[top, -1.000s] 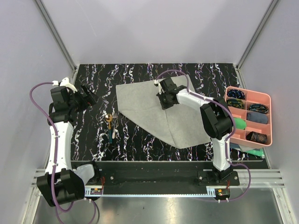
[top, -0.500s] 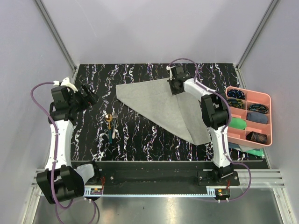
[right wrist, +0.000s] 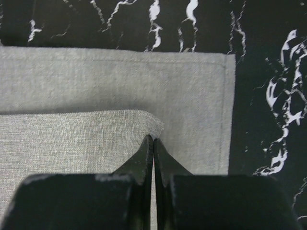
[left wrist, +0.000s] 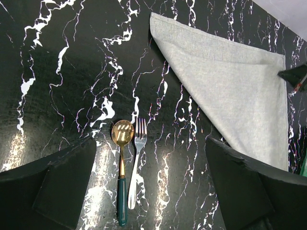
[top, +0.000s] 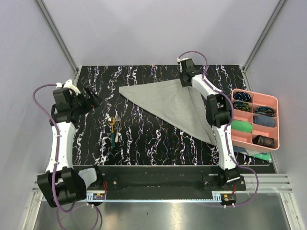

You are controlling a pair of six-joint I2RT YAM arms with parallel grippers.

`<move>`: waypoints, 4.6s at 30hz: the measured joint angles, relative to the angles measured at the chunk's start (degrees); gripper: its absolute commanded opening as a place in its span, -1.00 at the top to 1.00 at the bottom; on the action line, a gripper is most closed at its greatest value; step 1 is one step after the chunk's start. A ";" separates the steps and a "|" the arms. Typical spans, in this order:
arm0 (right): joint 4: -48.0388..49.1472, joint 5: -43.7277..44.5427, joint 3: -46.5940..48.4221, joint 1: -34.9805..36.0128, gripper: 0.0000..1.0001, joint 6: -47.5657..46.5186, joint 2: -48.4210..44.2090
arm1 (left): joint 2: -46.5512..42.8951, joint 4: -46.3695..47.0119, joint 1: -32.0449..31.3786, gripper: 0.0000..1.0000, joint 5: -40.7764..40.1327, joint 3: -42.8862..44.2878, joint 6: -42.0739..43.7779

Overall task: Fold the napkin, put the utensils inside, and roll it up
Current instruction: Fold the napkin, then grab a utensil with the right arm

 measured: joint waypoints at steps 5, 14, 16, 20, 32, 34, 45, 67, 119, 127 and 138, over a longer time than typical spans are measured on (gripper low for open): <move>-1.27 1.55 6.78 -1.03 1.00 -1.05 4.50 | 0.15 0.04 0.02 -0.97 0.13 0.00 0.02; -5.05 3.65 16.61 -3.13 1.00 -2.03 10.71 | 0.15 0.04 0.26 -0.97 0.17 0.00 0.02; -5.31 4.22 17.49 -3.32 1.00 -2.21 11.13 | 0.15 0.07 0.28 -0.97 0.15 0.00 0.02; -6.29 5.03 18.53 -3.69 1.00 -2.54 11.19 | 0.15 0.07 0.31 -0.97 0.17 0.00 0.02; -6.34 6.19 20.81 -4.94 1.00 -2.82 11.19 | 0.15 0.04 0.33 -0.97 0.17 0.00 0.02; -6.36 6.58 20.87 -5.42 1.00 -2.80 11.19 | 0.15 0.04 0.33 -0.97 0.17 0.00 0.02; -6.36 6.78 21.59 -8.39 1.00 -1.90 11.21 | 0.15 0.07 0.37 -0.97 0.17 0.00 0.02; -6.34 7.08 22.12 -9.81 1.00 0.52 9.99 | 0.15 0.07 0.42 -0.97 0.17 0.00 0.02; 3.87 -15.28 -18.99 17.44 -0.32 19.71 -21.07 | 0.07 0.44 -1.14 -0.98 -5.11 -1.22 0.02; 7.34 -18.51 -18.23 34.25 -0.28 28.68 -13.29 | -0.17 0.39 -1.16 -0.97 -7.45 -1.22 -0.07; 2.75 -12.66 -1.77 40.22 -0.23 32.20 0.24 | -5.49 0.15 -0.87 -0.97 -8.74 -1.22 -0.07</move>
